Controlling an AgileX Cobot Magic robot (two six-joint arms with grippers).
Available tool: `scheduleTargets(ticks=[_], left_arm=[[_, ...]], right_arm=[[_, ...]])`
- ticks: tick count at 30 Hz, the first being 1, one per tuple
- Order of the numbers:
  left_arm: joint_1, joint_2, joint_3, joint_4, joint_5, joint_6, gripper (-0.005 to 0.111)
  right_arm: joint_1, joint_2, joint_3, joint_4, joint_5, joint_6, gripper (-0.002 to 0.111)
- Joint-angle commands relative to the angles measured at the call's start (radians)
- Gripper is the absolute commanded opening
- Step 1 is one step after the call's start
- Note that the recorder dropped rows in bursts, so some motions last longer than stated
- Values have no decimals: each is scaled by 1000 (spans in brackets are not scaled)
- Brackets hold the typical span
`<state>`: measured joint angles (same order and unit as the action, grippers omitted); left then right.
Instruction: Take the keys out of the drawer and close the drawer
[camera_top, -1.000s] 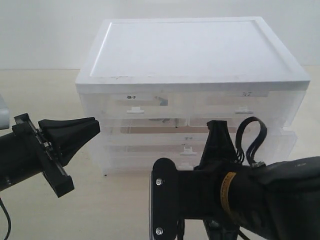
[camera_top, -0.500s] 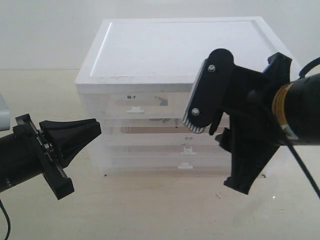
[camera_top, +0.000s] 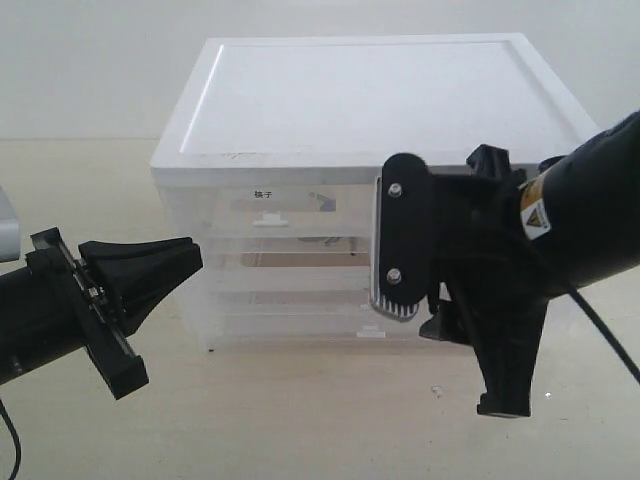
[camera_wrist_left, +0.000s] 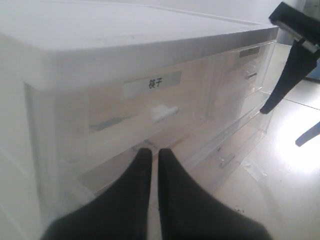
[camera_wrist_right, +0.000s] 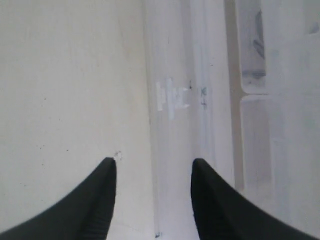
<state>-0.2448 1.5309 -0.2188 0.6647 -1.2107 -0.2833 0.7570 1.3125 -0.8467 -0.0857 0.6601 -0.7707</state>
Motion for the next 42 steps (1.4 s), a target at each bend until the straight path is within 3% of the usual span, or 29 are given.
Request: scheduleTargets(ticks=[1,18,22,28,36,42], left_arm=[[-9,4,-4,6,-10,0,4],[-9,4,-7,5,-10,0,4],[-9,4,-9,5,-10,0,4],[-9,4,-9,10,-10,0,4],[-9,4,-9,12,-10,0,4],[-9,4,-9,12,-10,0,4]], right_arm=[[-9,35,-2,-42,-53,-27,42],[-9,137,-2,-117,-60,13,42],[2,115,-2,-281,-41,195,42],[51,20,-2,-305,-41,196,42],[51,129,-2,-478,-51,348,42],[53,172,-2,-443,-42,350,41]])
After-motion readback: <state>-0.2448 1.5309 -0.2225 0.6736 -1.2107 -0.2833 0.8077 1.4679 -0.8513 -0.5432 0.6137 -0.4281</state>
